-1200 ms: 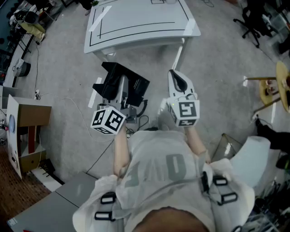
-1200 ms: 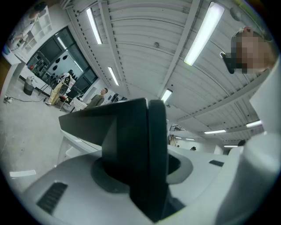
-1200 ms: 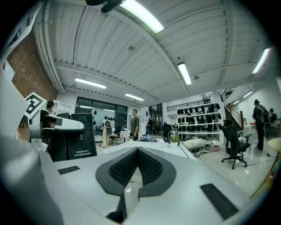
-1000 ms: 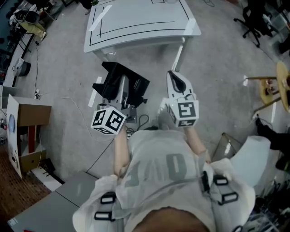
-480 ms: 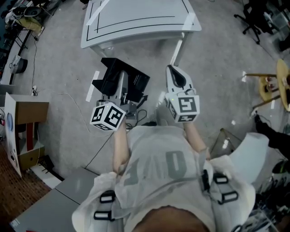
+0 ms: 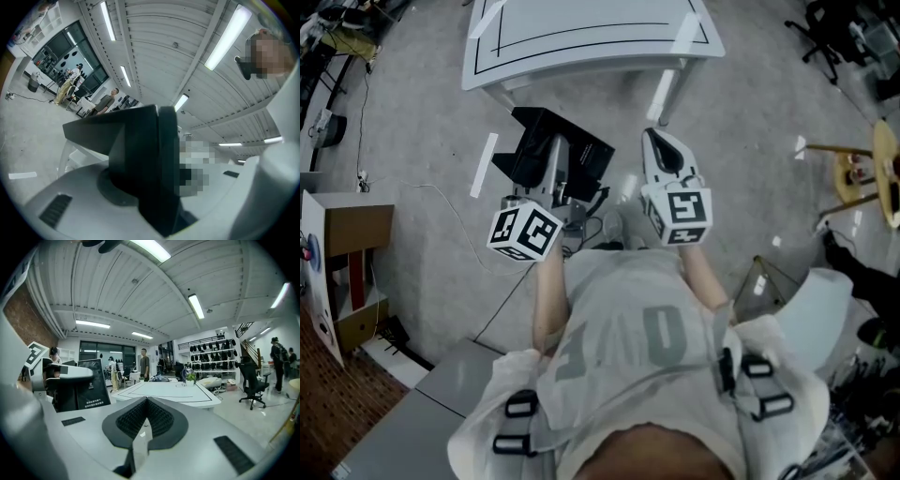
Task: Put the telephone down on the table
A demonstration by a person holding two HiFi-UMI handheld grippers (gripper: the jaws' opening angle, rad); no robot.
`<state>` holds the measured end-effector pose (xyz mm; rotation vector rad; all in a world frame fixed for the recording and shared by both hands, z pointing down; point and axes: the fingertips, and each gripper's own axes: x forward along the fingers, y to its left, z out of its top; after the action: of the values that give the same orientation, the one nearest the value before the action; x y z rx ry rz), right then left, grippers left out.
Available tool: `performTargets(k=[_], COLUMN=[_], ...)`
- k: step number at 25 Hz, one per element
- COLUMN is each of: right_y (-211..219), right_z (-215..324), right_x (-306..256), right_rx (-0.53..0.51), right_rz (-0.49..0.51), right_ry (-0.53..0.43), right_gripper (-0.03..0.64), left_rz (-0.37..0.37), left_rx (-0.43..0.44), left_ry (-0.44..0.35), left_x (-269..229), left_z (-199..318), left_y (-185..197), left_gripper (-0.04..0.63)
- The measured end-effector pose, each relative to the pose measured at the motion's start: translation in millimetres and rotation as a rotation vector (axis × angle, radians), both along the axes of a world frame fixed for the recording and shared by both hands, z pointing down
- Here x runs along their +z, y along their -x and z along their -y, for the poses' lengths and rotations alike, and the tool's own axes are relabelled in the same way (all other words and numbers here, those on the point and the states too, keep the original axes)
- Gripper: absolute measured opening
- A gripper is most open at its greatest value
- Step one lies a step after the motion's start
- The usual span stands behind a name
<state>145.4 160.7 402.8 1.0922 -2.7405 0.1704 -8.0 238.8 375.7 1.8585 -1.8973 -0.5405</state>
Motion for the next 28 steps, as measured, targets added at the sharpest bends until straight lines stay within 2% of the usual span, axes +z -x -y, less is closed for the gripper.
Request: performTargets(k=[4,13,19,28], right_y=[18,20,39,71], right_z=[1,17,35,82], right_x=[3,11,11,10], right_rx=[0.001,0.049,0.026,-0.033], right_rz=[-0.008,-0.027,-0.021,0.008], right_ry=[0.003,0.018,-0.011,-0.012], right_gripper=[0.008,0.008,0.008,0.008], left_rz=[-0.023,-0.028,-0.053,-0.016], left_rx=[0.001,-0.024,-0.049,-0.087], left_ry=[-0.009,-0.038,-0.077,-0.087], left_x=[2,0,-3,-7], left_z=[1,6,16,57], left_y=[18,52,69,92], left_gripper=[0.173,0.173,0.173,0.173])
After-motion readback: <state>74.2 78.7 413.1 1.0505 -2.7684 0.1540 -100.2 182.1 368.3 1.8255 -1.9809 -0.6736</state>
